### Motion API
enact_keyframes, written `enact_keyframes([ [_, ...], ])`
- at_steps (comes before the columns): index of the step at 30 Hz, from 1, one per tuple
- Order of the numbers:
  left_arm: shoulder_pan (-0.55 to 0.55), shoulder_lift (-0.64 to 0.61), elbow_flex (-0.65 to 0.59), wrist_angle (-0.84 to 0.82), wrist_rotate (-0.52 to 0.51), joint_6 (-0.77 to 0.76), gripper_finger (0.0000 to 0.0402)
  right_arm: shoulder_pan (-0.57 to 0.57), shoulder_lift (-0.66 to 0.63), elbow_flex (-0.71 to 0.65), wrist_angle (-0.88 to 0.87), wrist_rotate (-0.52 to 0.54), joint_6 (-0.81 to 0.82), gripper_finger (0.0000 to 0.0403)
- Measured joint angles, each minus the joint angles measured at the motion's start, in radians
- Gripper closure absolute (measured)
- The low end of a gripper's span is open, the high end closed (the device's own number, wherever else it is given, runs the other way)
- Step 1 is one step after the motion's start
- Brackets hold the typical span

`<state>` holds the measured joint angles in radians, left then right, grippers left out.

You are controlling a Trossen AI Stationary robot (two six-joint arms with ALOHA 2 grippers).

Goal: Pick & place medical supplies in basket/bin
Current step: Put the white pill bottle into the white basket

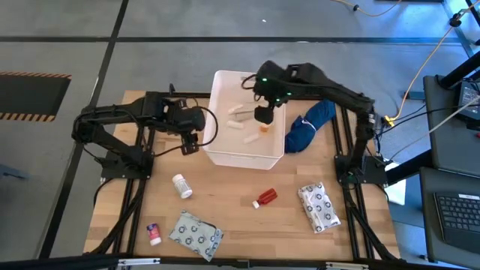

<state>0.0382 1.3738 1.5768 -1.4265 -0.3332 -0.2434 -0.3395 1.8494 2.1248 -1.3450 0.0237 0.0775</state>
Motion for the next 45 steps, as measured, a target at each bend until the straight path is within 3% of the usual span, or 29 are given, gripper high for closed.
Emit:
enact_keyframes([
  [6, -0.065, -0.043, 0.0, -0.076, 0.063, -0.466, 0.0181, 0.115, -0.154, -0.061, 0.021, 0.009, 0.097, 0.0051],
  [12, -0.188, -0.05, -0.024, -0.129, 0.048, -0.836, 0.0181, 0.241, -0.374, -0.314, 0.194, 0.032, 0.164, 0.0051],
  [20, -0.289, -0.032, -0.226, -0.129, 0.07, -1.377, 0.0181, 0.302, -0.693, -0.745, 0.502, 0.027, 0.321, 0.0052],
  [29, -0.429, -0.032, -0.406, -0.113, 0.164, -1.88, 0.0181, 0.339, -0.874, -0.887, 0.562, 0.027, 0.39, 0.0052],
  [33, -0.461, -0.032, -0.494, 0.028, 0.194, -2.017, 0.0181, 0.343, -0.893, -0.907, 0.564, 0.027, 0.389, 0.0052],
  [38, -0.461, -0.021, -0.599, 0.219, 0.206, -2.065, 0.0181, 0.343, -0.887, -0.907, 0.567, 0.027, 0.35, 0.0052],
  [42, -0.461, 0.021, -0.638, 0.227, 0.29, -2.1, 0.0181, 0.343, -0.882, -0.907, 0.567, 0.027, 0.331, 0.0052],
  [45, -0.461, 0.048, -0.64, 0.203, 0.278, -2.1, 0.0181, 0.343, -0.882, -0.907, 0.563, 0.027, 0.312, 0.0052],
])
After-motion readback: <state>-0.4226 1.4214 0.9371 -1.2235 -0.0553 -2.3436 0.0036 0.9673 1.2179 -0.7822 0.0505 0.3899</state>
